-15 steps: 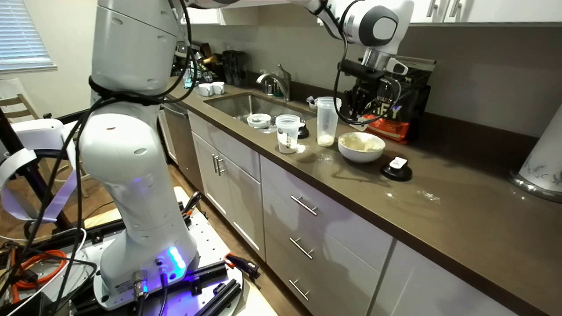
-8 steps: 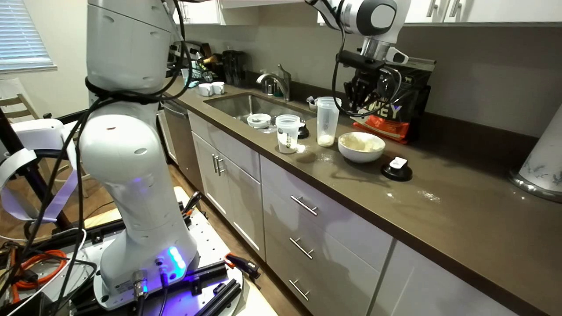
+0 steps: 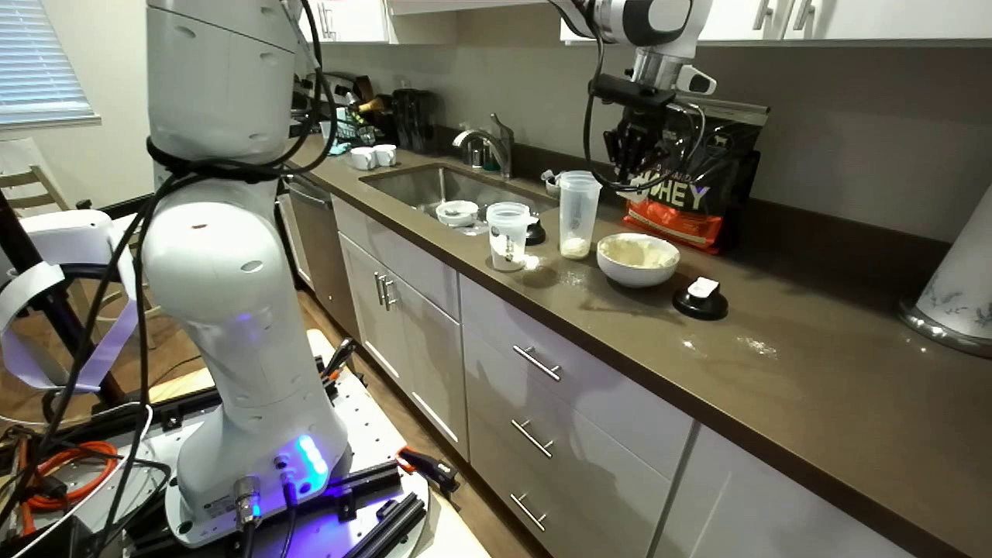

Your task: Scoop some of the powder from the white bowl into the larger clear bottle

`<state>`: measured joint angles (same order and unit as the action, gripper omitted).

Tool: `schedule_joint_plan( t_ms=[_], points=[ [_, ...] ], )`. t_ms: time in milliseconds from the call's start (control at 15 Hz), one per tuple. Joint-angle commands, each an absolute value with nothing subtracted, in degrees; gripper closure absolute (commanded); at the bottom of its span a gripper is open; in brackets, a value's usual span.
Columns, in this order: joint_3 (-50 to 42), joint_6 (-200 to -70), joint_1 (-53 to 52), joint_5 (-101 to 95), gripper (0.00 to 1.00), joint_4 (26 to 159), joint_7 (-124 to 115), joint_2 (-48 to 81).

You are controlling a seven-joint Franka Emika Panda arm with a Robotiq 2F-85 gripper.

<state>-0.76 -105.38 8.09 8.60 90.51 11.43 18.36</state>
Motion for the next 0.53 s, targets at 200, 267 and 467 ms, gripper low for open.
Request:
schedule_joint_plan(
  t_ms=[200,267,467],
  points=[
    [-0.9,-104.2,7.2,9.0,0.98,90.0,12.2,16.1],
    [-0.8,-104.2,7.0,9.0,0.98,89.9,12.2,15.9],
    [-0.7,-104.2,6.4,9.0,0.98,89.9,12.1,15.4]
  ],
)
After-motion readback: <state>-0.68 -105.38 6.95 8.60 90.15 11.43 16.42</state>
